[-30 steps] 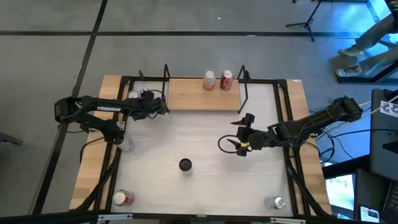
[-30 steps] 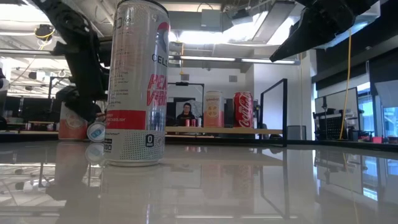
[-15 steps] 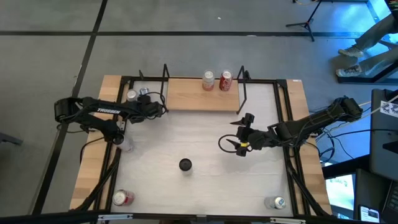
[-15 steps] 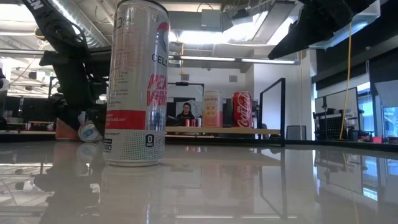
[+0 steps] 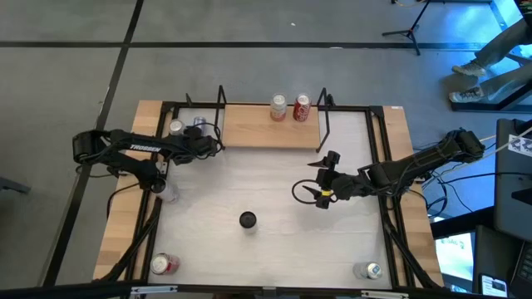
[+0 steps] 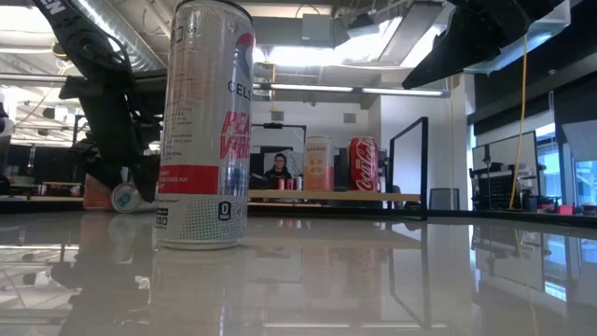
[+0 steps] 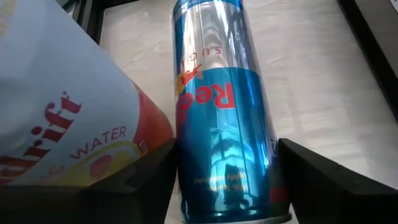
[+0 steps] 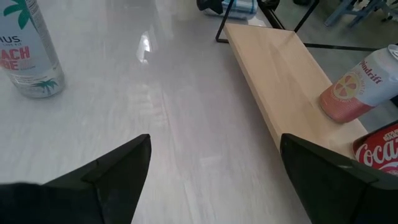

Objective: Place canned beverage on shelf
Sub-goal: Adjust the top blue soda can

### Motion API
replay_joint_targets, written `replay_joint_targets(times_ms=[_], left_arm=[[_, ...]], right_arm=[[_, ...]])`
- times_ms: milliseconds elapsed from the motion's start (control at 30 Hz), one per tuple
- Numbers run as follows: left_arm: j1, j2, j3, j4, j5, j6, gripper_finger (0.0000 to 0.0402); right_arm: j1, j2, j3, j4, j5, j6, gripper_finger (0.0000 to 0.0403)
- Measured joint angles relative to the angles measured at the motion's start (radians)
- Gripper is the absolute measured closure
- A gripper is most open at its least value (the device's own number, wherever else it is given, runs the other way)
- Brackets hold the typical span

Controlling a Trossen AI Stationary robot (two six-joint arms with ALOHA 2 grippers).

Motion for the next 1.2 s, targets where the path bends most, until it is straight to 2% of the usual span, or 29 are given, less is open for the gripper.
replay_joint_targets(times_ms=[400,567,833,1033,1200], left_arm=[[-0.012,-0.003,0.0,-0.002,0.023,0.007,0.0167],[-0.052,-0.047,0.006,-0.021,0.075,0.006,0.0167],[-0.129,-0.14,0.099,-0.266,0.13,-0.027,0.0168],[-0.181,-0.159,0.193,-0.468,0.239,-0.022,0.0168],[-0.23,-0.159,0.256,-0.571,0.346,-0.008,0.0168]], right_arm=[[0.0,0.0,0.0,0.0,0.0,0.0,0.0049],[0.0,0.0,0.0,0.0,-0.001,0.0,0.0049],[0.0,0.0,0.0,0.0,-0.011,0.001,0.0049],[0.0,0.0,0.0,-0.001,-0.011,0.001,0.0049],[0.0,0.0,0.0,-0.001,-0.011,0.001,0.0049]])
